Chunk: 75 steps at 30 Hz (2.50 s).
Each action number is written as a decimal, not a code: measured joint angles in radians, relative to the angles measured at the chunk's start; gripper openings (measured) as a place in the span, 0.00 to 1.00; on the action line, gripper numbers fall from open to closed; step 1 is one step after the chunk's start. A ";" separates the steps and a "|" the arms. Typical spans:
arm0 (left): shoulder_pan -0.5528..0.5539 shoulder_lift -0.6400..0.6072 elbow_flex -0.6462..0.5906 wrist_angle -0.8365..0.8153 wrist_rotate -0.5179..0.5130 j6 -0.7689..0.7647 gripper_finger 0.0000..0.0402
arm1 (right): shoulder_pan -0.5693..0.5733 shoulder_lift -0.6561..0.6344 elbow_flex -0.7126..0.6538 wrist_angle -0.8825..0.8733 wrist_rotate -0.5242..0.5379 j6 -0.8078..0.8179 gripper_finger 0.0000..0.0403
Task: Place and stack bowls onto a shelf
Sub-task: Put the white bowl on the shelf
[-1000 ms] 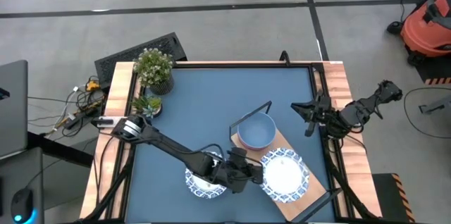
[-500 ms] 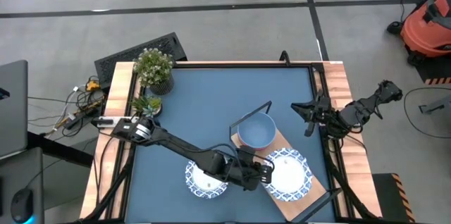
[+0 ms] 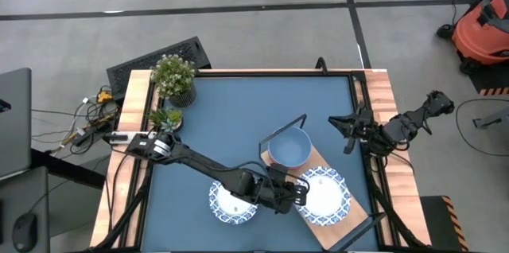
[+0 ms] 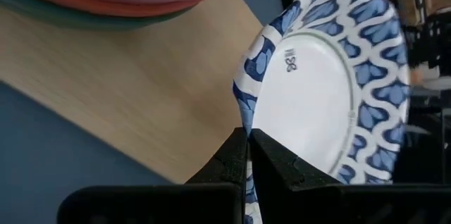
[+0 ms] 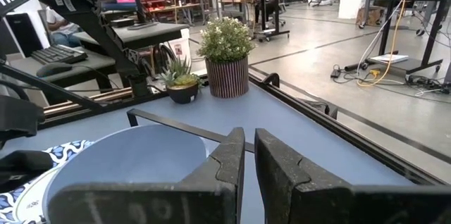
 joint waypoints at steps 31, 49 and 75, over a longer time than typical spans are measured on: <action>0.005 -0.001 0.000 -0.001 -0.034 -0.021 0.00 | -0.019 0.000 0.000 0.000 0.000 0.000 0.16; 0.005 -0.001 -0.002 -0.025 -0.044 0.002 0.00 | -0.038 0.000 0.000 0.000 -0.002 0.000 0.16; -0.014 0.058 -0.007 0.093 -0.080 -0.065 0.00 | -0.038 0.000 0.000 -0.003 -0.003 -0.001 0.16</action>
